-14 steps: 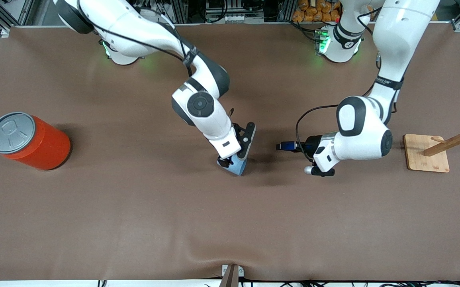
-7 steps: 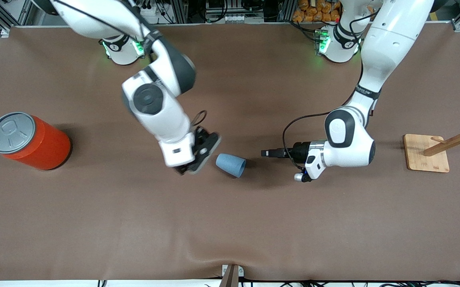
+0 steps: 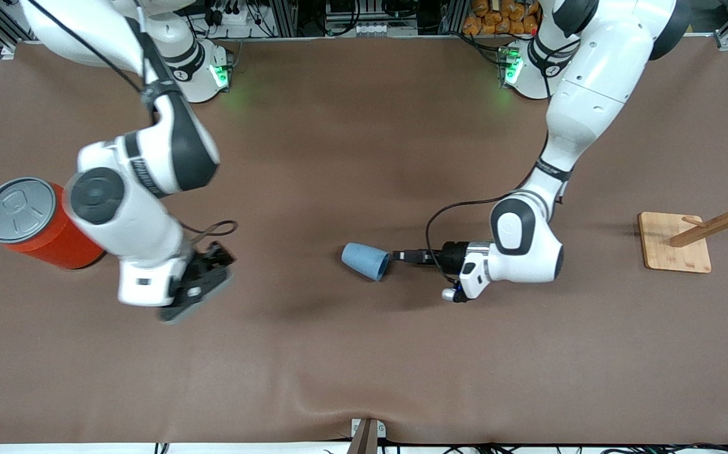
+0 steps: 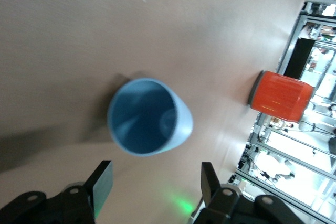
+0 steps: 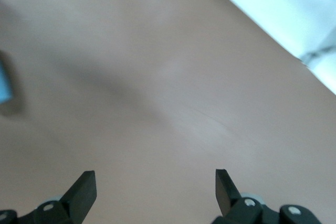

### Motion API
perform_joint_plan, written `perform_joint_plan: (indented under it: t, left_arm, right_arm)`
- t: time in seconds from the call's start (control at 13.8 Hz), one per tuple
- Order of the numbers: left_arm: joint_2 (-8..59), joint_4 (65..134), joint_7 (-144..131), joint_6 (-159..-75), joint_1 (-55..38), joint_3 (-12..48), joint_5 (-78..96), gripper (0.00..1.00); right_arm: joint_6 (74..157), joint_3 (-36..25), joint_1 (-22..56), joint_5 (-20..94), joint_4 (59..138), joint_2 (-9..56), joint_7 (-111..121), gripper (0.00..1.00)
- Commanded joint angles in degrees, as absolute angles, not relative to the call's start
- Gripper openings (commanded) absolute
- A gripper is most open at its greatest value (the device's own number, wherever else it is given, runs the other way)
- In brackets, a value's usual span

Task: Flip cup
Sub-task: 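Grasp the cup with the left gripper while the right gripper withdraws, then hold the cup with the left gripper while the right arm returns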

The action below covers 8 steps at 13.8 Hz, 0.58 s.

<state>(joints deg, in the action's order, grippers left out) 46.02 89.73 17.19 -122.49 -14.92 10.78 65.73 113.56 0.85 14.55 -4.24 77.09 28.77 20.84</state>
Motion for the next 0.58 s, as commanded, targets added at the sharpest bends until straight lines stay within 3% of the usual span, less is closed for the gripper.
perform_joint_plan:
  t: [0.0, 0.22, 0.51]
  left_arm:
    - [48.07, 86.93, 19.68, -122.96, -15.82, 10.72, 67.76, 0.64]
    - [48.51, 85.61, 20.21, -122.96, -16.43, 10.72, 67.68, 0.65]
    - [50.62, 82.89, 23.37, -122.96, -16.44, 10.72, 67.68, 0.65]
  right_arm:
    - [112.85, -0.09, 8.73, -2.38, 78.66, 25.85, 20.21, 1.00]
    - [107.87, -0.61, 3.35, 1.75, 78.93, 22.69, 20.57, 1.00]
    - [100.14, -8.08, 5.10, 5.18, 79.10, 19.34, 20.13, 1.00]
